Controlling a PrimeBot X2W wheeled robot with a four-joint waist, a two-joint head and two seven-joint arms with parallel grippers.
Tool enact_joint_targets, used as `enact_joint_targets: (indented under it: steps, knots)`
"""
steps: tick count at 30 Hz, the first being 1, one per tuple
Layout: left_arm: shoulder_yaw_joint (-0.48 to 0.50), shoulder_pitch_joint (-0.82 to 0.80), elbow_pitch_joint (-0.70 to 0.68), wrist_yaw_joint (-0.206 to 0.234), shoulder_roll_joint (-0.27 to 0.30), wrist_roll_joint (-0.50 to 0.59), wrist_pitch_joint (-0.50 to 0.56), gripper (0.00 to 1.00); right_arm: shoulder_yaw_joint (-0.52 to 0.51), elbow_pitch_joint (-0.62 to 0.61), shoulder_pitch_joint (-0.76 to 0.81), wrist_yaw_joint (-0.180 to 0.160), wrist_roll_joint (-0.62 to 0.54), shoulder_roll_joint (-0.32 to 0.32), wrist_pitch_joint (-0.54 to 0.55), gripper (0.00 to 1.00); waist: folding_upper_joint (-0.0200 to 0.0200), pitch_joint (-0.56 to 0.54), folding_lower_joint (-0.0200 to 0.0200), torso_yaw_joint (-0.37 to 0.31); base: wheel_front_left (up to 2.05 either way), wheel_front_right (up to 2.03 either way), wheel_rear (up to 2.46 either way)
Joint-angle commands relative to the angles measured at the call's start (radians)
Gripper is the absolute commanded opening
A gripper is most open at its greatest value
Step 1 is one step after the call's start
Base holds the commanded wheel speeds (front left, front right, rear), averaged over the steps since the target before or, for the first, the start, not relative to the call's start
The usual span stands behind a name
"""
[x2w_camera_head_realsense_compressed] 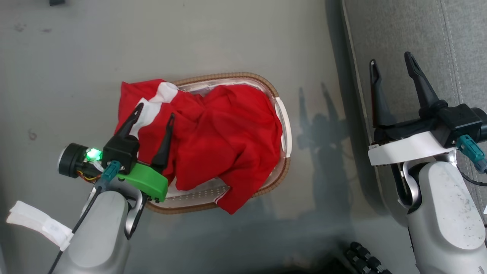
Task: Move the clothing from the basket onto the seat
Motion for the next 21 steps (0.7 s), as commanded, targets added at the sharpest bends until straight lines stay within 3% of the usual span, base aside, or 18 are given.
enact_joint_targets:
  steps: [1, 9, 21]
  knots:
    - [-0.005, -0.028, 0.017, 0.001, 0.015, 0.003, -0.003, 1.00, 0.006, -0.006, -0.011, -0.001, 0.004, -0.001, -0.005, 1.00, 0.0000, 0.064, -0.0002, -0.046, 0.00, 0.00, 0.00]
    - [-0.101, -0.098, 0.119, 0.002, 0.064, 0.000, -0.002, 1.00, 0.024, -0.011, -0.015, -0.001, 0.022, -0.001, -0.005, 1.00, 0.0000, 0.103, -0.0002, -0.072, 0.00, 0.00, 0.00]
    - [-0.192, -0.186, 0.247, 0.002, 0.098, 0.081, -0.002, 1.00, 0.042, -0.003, 0.000, -0.001, 0.047, -0.001, -0.005, 1.00, 0.0000, 0.127, -0.0002, -0.087, 0.00, 0.00, 0.00]
